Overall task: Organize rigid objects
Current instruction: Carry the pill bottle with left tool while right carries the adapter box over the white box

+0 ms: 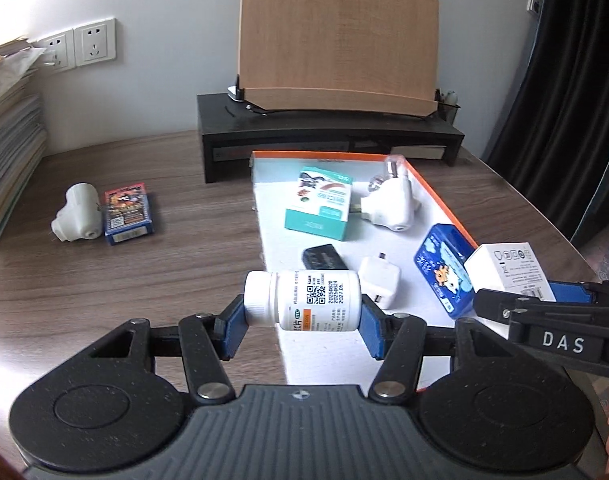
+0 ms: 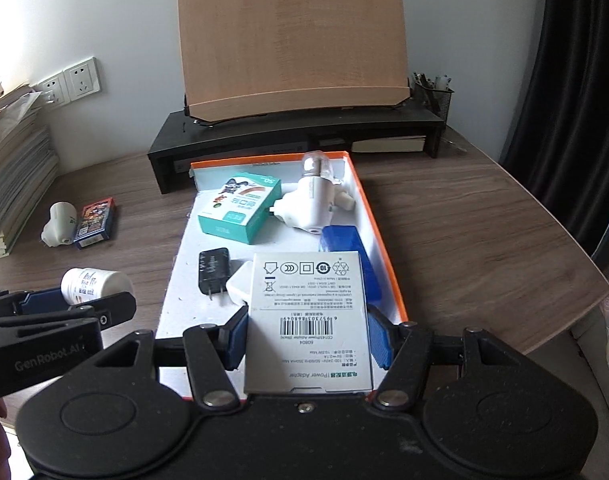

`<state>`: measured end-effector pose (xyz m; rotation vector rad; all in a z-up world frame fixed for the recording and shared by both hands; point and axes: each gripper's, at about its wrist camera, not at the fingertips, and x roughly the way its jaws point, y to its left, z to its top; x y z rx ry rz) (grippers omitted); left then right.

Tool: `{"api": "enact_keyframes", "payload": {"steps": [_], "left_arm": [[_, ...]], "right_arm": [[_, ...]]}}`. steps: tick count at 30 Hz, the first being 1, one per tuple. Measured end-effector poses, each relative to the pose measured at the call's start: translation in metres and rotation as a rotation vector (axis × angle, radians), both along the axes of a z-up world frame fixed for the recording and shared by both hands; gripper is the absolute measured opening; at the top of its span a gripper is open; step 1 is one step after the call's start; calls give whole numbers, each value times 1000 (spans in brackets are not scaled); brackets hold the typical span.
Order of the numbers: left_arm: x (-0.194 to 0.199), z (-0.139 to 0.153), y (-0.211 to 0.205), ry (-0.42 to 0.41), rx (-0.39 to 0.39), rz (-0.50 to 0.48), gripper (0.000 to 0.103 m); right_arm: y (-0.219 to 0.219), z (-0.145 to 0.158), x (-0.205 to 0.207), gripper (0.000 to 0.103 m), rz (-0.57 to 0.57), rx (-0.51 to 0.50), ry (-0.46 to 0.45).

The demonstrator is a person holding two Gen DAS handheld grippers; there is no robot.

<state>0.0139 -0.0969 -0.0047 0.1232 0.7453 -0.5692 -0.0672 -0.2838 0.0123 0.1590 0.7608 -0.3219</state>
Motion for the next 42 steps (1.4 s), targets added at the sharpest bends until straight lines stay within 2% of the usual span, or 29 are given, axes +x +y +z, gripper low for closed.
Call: {"api": "enact_keyframes", "payload": {"steps": [12, 19, 28, 42], "left_arm": [[-15, -3, -26, 7, 5, 113, 58], [-19, 2, -32, -11, 22, 148, 58], [-21, 8, -34, -18, 25, 138, 58], [-19, 4, -36, 9, 19, 117, 58]], "right_arm": [[-23, -2, -2, 71, 116, 11, -18], [-19, 2, -2, 71, 173, 8, -51], [-23, 6, -5, 71, 146, 21, -75], [-23, 2, -6, 71, 120, 14, -50]]}}
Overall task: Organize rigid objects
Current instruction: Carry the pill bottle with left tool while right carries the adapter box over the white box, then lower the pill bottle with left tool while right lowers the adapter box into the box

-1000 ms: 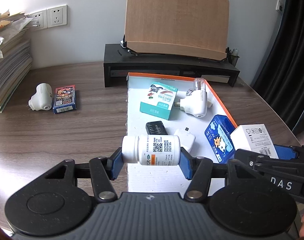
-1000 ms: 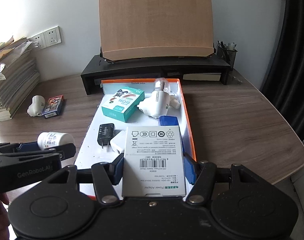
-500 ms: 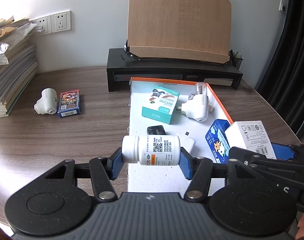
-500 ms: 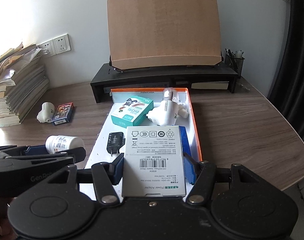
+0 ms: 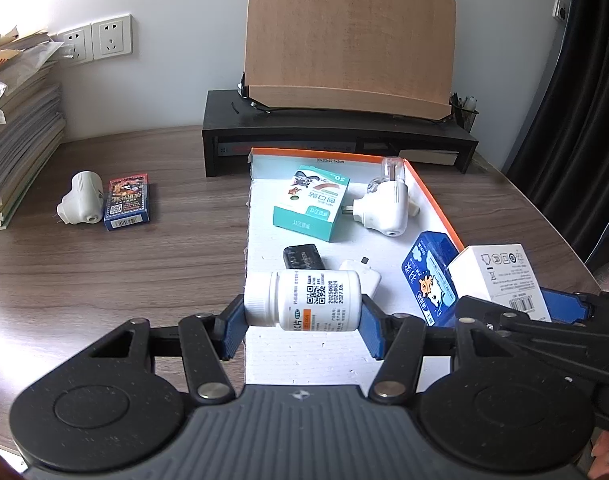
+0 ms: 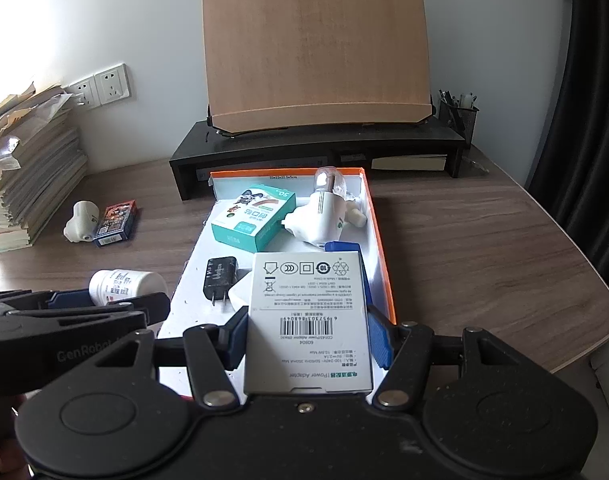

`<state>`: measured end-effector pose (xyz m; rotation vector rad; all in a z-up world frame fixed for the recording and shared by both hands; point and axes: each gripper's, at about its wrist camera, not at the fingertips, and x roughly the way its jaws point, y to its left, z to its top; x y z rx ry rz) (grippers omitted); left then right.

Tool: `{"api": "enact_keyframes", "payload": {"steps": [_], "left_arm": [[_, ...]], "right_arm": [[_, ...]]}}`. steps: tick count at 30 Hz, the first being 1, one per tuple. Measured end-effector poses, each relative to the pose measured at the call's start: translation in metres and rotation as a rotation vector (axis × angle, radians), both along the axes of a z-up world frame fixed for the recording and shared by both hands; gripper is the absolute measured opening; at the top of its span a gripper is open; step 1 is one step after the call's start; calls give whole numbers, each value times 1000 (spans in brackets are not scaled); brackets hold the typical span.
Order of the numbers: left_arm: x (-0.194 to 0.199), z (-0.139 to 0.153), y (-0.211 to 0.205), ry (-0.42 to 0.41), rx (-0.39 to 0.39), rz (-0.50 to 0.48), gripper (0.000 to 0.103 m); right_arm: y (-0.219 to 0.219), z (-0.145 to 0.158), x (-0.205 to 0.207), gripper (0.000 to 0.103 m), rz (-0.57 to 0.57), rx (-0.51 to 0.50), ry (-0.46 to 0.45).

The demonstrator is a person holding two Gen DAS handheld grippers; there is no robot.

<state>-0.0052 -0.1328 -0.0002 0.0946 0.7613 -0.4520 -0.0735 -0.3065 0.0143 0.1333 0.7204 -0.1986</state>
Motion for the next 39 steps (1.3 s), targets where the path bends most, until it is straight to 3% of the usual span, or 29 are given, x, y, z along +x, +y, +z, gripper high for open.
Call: {"api": "enact_keyframes", "payload": {"steps": [39], "left_arm": [[14, -15, -1, 44, 20, 20, 58]], "right_arm": [[0, -15, 21, 71, 24, 4, 48]]}}
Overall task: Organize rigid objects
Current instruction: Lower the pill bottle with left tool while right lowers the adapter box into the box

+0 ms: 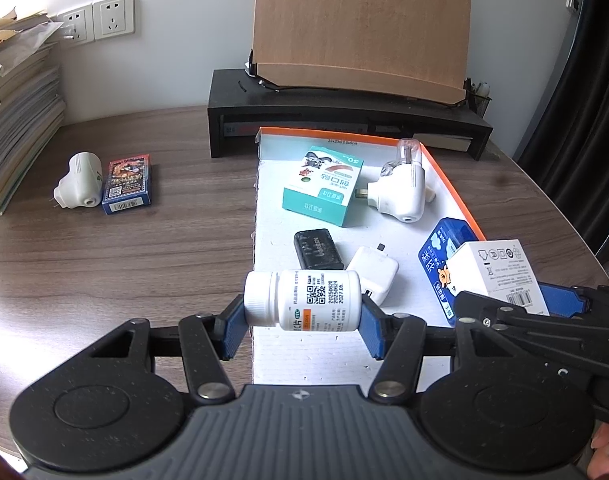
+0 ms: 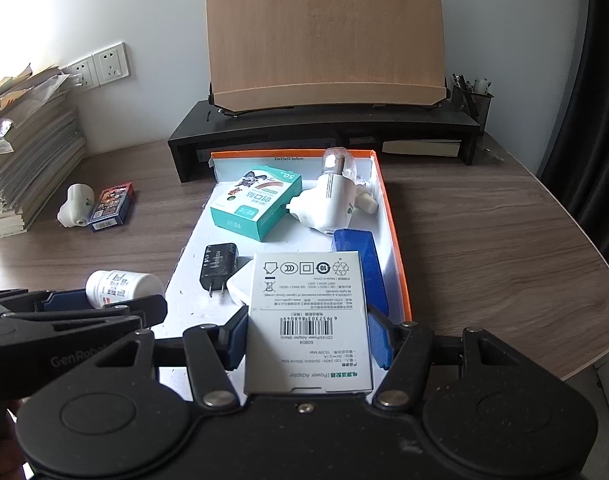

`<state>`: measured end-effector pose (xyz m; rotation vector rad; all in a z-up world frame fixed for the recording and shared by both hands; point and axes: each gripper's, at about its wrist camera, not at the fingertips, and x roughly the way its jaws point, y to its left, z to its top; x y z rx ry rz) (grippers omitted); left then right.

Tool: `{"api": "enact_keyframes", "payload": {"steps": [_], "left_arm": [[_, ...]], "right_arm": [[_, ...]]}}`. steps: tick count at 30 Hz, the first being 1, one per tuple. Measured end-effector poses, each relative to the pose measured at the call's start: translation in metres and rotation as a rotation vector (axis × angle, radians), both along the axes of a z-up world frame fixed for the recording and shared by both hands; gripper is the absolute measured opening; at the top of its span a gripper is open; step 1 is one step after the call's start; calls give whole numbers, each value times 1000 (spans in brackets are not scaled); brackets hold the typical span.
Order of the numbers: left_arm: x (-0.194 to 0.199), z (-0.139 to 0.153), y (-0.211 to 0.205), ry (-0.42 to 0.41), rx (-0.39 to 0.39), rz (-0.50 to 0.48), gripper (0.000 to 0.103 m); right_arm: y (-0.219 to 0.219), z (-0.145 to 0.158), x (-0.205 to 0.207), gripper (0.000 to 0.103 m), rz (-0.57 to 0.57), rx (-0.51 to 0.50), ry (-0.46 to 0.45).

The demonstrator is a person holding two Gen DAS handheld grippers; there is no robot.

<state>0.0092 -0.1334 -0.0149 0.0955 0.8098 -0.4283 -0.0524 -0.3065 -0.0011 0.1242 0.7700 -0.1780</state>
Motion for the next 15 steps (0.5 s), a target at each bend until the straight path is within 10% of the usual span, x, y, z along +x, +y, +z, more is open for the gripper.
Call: {"api": "enact_keyframes", "payload": {"steps": [15], "left_arm": [[6, -5, -1, 15, -1, 6, 58]], "right_arm": [[1, -4, 6, 71, 8, 4, 10]]}}
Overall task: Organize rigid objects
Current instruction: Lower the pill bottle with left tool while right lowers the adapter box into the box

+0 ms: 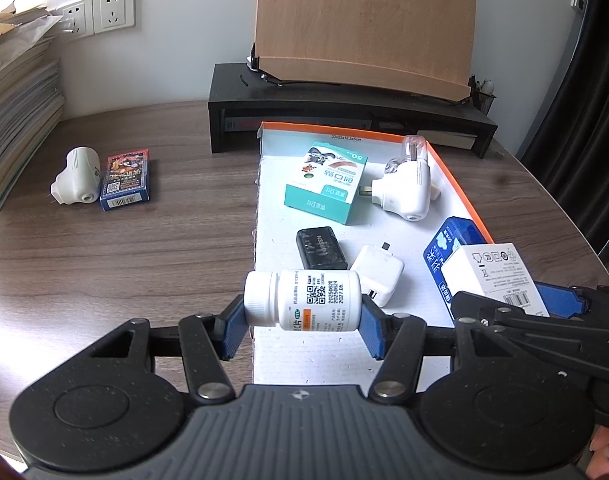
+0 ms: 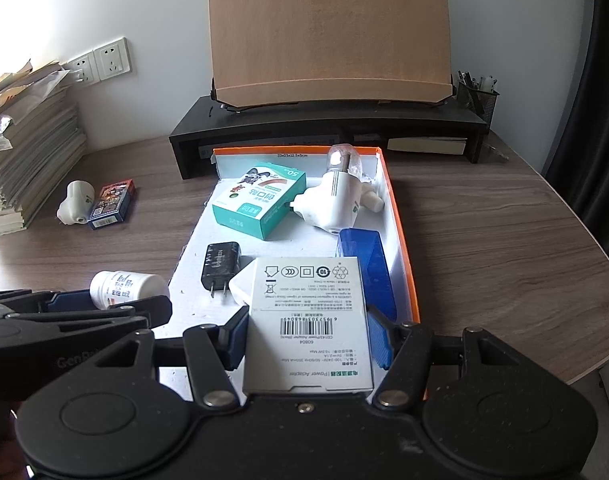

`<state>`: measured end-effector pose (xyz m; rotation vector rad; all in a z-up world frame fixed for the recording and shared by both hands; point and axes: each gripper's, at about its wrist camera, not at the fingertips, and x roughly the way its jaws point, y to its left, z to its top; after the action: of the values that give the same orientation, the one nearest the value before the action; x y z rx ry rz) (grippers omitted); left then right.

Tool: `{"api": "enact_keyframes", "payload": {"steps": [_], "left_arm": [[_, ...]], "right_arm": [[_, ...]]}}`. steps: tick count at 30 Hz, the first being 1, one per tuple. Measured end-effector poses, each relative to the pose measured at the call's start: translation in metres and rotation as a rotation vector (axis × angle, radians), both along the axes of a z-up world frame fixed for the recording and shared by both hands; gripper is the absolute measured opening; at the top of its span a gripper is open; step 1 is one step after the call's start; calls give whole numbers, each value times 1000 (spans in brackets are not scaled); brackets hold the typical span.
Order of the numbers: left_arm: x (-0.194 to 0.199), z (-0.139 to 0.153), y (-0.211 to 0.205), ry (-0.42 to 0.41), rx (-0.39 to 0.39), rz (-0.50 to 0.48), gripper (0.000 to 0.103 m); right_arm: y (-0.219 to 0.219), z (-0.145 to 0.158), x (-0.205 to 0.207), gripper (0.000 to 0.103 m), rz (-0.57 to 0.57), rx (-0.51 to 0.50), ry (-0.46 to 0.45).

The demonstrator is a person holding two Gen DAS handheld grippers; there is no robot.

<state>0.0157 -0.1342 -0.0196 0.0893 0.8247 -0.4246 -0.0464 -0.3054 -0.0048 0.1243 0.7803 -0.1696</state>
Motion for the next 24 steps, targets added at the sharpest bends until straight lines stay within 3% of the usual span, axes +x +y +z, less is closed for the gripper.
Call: {"api": "enact_keyframes", "payload": {"steps": [24], "left_arm": [[2, -3, 0, 4, -5, 4, 58]], "right_arm": [[0, -4, 3, 71, -9, 14, 7]]}}
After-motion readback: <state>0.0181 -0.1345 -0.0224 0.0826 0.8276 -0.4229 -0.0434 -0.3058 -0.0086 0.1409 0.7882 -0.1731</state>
